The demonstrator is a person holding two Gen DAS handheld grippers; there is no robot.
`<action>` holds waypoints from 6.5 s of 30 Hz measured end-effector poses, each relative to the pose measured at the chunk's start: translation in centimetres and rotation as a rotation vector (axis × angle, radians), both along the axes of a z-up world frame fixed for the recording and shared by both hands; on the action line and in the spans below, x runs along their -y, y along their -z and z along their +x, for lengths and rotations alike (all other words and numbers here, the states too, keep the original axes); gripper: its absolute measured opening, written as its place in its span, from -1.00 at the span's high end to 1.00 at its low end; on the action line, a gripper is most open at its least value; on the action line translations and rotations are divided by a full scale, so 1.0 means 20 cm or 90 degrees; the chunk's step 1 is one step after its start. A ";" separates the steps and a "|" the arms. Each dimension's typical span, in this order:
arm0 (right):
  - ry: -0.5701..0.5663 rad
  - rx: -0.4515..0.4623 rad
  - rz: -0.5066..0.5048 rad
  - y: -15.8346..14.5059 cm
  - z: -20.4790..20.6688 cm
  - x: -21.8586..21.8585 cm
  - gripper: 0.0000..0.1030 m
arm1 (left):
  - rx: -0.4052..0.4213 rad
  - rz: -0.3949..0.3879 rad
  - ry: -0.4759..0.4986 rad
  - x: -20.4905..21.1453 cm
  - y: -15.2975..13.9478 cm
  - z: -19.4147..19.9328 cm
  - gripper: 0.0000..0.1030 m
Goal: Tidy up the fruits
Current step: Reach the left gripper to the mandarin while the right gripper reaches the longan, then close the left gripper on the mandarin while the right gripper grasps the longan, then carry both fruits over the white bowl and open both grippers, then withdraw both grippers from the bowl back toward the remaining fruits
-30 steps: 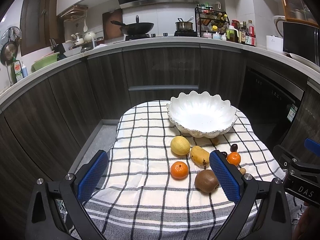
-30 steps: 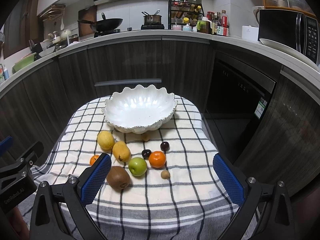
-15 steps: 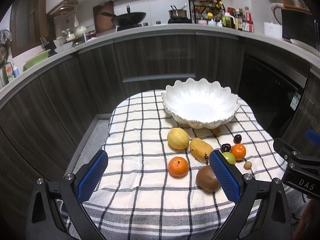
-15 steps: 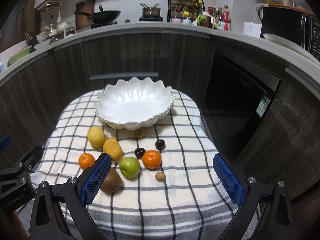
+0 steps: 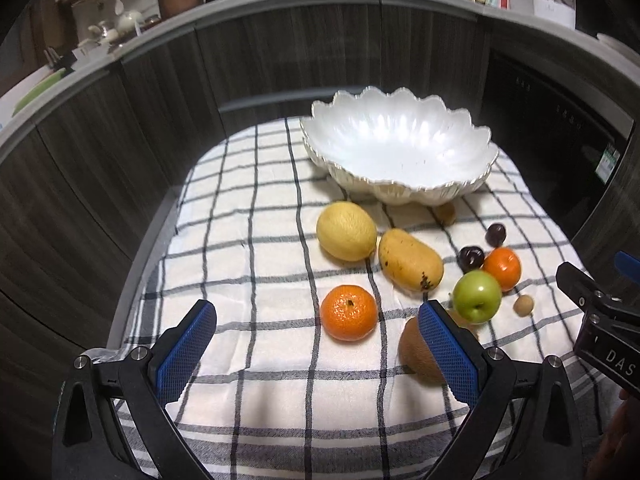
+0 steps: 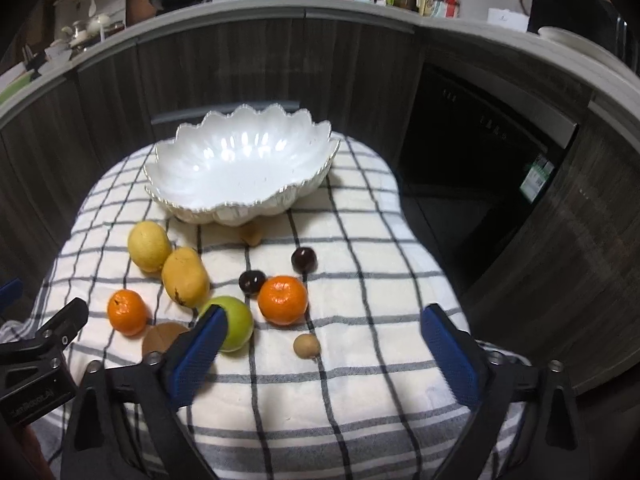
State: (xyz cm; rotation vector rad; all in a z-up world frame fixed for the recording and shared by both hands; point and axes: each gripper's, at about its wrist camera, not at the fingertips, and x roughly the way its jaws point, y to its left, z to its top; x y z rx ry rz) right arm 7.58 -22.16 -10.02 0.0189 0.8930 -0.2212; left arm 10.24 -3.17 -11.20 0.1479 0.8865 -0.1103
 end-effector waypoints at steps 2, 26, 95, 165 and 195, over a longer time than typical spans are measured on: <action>0.004 -0.020 0.013 0.05 0.03 0.01 -0.55 | -0.011 0.003 -0.001 0.01 0.03 0.03 -0.99; -0.003 -0.132 0.043 0.35 0.18 0.05 0.36 | -0.108 0.005 0.003 0.04 0.29 0.23 -0.50; -0.066 0.043 0.057 -0.15 0.25 0.01 0.51 | 0.051 -0.064 0.057 0.03 -0.19 0.22 0.10; -0.037 -0.011 0.052 0.01 1.12 0.09 -0.34 | 0.013 -0.015 0.008 0.20 0.01 1.05 -0.68; -0.001 0.078 0.011 -0.32 0.69 0.08 -0.44 | 0.098 -0.001 -0.011 0.16 -0.34 0.67 -0.98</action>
